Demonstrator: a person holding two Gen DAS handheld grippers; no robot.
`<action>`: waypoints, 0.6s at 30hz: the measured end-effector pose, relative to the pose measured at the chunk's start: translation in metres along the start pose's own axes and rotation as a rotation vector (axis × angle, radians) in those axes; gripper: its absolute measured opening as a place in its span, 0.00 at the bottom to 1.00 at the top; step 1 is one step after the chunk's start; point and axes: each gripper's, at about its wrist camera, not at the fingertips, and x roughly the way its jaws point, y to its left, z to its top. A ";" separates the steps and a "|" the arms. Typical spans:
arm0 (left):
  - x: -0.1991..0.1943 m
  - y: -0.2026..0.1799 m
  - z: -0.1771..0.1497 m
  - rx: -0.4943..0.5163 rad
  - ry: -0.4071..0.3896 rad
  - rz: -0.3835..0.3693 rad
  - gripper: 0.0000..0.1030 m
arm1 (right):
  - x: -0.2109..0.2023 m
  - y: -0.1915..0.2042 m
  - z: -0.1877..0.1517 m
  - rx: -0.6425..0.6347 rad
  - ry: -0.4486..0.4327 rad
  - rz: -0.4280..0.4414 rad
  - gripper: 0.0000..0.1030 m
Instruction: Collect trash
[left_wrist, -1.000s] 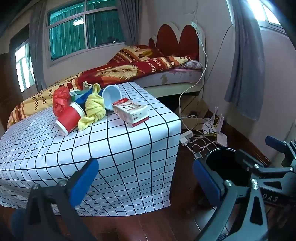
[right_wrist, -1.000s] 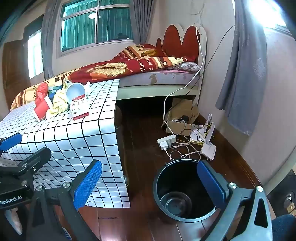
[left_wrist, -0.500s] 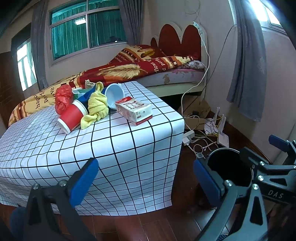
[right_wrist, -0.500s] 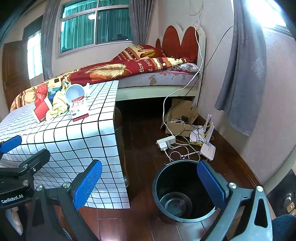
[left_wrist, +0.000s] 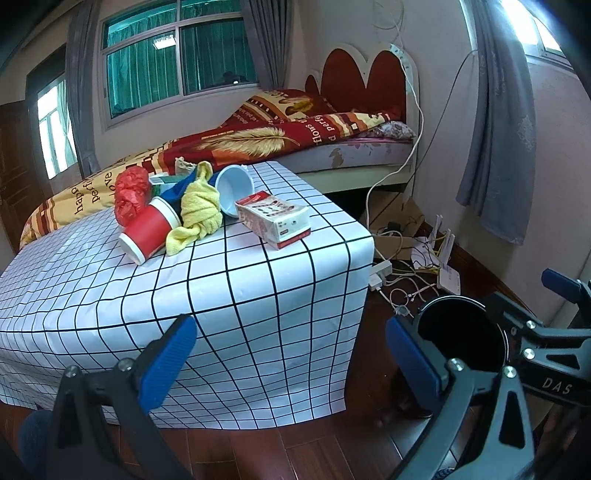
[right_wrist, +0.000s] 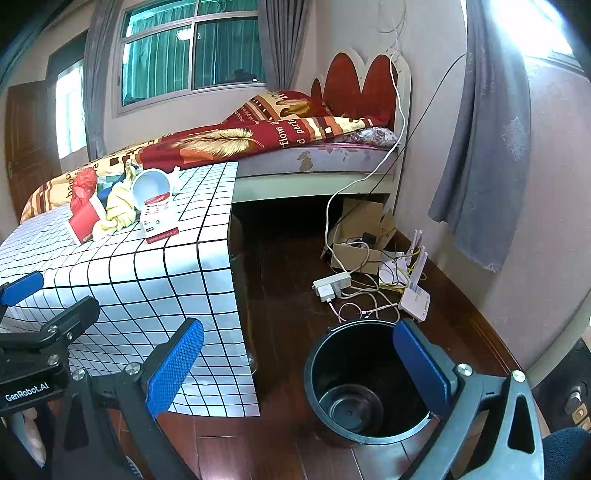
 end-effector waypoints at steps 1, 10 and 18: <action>0.000 0.000 0.000 0.001 -0.001 0.000 1.00 | 0.000 0.000 0.000 0.001 0.001 0.000 1.00; 0.000 0.000 0.000 0.001 0.003 0.000 1.00 | 0.000 0.000 0.000 0.002 -0.001 0.001 1.00; -0.001 -0.001 0.000 0.000 0.005 0.001 1.00 | 0.000 -0.001 -0.001 0.003 0.000 0.002 1.00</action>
